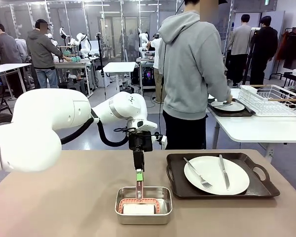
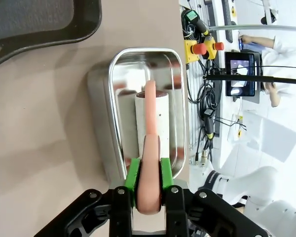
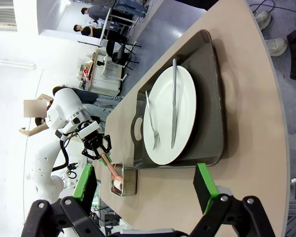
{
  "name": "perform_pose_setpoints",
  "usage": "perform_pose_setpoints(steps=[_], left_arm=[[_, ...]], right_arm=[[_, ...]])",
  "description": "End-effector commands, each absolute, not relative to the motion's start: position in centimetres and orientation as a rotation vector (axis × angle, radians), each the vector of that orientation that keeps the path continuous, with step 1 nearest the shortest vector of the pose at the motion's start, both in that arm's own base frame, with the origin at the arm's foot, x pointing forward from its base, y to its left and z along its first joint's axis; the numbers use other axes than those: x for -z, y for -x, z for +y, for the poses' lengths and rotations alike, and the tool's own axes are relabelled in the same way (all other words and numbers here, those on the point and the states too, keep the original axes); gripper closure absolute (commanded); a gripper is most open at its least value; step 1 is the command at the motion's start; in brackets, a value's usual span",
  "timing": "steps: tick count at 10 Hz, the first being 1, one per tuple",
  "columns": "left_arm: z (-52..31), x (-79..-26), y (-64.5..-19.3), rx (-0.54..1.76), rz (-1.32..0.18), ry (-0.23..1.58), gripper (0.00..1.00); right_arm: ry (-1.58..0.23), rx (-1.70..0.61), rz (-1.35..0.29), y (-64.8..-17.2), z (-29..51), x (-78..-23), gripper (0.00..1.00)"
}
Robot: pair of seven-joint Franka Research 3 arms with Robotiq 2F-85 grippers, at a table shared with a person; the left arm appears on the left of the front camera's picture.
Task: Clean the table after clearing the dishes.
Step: When the left (or right) Handle tray is removed, use the left hand (or right hand) to clean the left (or right) side of the table with the Lint Roller.
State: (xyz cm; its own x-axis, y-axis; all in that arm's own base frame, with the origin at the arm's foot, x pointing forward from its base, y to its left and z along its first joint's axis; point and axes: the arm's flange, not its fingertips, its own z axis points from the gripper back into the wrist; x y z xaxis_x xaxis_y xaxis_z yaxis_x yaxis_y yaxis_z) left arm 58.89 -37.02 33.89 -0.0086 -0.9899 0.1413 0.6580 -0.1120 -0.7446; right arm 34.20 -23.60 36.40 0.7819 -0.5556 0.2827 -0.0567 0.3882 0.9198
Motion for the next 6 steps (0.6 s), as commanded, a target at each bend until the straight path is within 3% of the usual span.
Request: perform_pose_setpoints(steps=[1,2,6], left_arm=[[-37.5,-36.3,-59.3,1.512,0.596,0.767,0.97],[-37.2,-38.0,-59.2,1.437,0.596,0.730,0.97],[-32.4,-48.2,-57.1,1.157,0.355,0.562,0.97]], right_arm=[[-1.143,0.339,-0.623,-33.9,-23.6,-36.5,0.00],[-1.143,0.339,-0.623,-33.9,-23.6,-36.5,0.00],[-1.143,0.339,-0.623,-33.9,-23.6,-36.5,0.00]])
